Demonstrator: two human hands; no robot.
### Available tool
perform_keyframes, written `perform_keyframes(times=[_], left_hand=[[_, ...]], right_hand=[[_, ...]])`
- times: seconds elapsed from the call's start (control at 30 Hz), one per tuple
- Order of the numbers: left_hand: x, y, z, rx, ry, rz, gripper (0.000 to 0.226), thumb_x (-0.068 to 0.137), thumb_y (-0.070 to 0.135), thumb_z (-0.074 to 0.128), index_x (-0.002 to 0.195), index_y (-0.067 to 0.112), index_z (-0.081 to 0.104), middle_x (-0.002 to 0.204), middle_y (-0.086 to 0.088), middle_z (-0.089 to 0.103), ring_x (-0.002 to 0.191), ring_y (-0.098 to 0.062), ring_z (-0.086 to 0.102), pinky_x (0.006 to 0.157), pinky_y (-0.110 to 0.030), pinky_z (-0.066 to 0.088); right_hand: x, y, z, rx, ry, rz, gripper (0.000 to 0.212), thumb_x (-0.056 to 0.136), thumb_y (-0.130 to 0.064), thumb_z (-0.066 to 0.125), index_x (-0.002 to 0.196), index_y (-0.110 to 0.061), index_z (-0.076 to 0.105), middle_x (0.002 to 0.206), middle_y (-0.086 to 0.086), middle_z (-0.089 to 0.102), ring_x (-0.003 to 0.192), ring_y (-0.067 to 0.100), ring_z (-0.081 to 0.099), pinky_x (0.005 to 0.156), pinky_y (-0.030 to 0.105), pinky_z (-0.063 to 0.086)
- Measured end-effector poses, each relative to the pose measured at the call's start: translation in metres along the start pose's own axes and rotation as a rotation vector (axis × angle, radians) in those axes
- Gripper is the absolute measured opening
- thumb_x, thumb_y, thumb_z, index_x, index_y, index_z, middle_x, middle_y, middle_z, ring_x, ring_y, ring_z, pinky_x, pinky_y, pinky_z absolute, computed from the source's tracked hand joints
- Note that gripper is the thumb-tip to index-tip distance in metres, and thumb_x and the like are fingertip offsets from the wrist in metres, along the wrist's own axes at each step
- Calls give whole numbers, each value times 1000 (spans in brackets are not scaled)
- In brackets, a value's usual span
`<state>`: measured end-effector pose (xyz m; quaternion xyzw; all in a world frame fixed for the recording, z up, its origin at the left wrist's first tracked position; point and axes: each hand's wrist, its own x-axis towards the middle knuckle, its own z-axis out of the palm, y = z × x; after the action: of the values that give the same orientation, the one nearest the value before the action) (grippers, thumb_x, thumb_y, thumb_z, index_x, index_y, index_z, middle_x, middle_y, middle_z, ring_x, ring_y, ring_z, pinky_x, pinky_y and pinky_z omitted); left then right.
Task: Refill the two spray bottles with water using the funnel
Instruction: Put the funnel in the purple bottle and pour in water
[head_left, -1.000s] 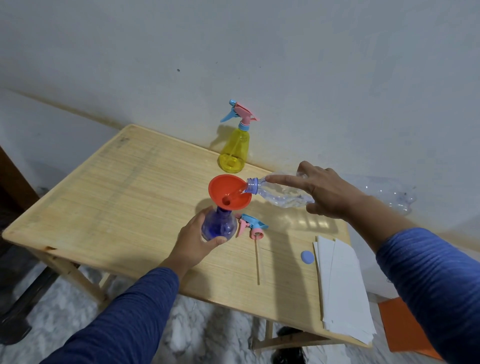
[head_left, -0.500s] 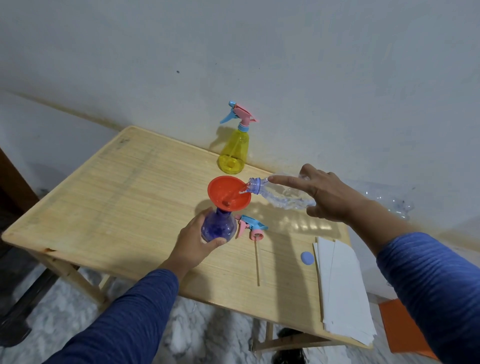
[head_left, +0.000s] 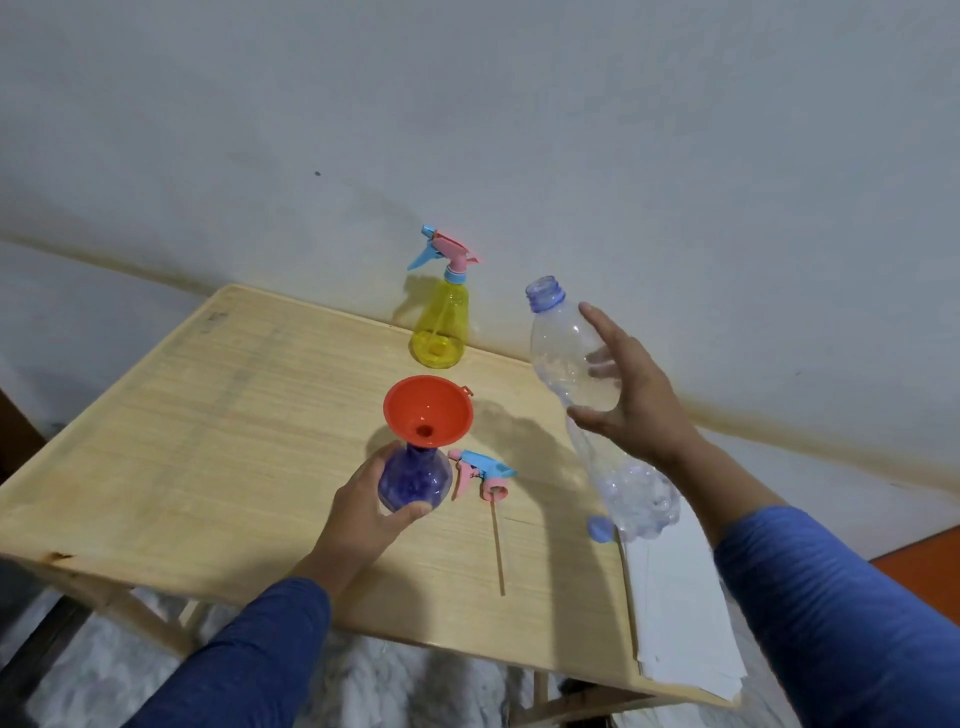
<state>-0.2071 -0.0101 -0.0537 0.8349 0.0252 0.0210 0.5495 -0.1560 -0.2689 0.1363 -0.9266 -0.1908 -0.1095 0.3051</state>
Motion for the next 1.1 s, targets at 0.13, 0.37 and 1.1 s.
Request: perform_keyframes(times=[0.13,0.37,1.1], left_hand=[[0,-1,0,7,-1,12,79,68,31,82,135,28,41,126,9,55,113,-13,54,88,-22,46],[-1,1,0,31,0,21,74,71,29,81,133,28,41,123,8,56,111,-13,54,86,-22,45],[-4,3,-2,-29,-9,61,71,70,27,81,130,35,43,118,12,58,106,-8,57,84,-20,45]], right_hand=[[0,12,2,140,218,104,106,66,-9,81,139,-50,16,114,5,49,97,16,58,83,22,47],[0,20,19,286,494,240,116,64,-15,85,138,-56,5,118,9,48,102,18,59,91,37,51],[-36,5,30,151,610,234,113,65,-28,85,142,-46,5,129,-6,37,114,18,52,99,34,45]])
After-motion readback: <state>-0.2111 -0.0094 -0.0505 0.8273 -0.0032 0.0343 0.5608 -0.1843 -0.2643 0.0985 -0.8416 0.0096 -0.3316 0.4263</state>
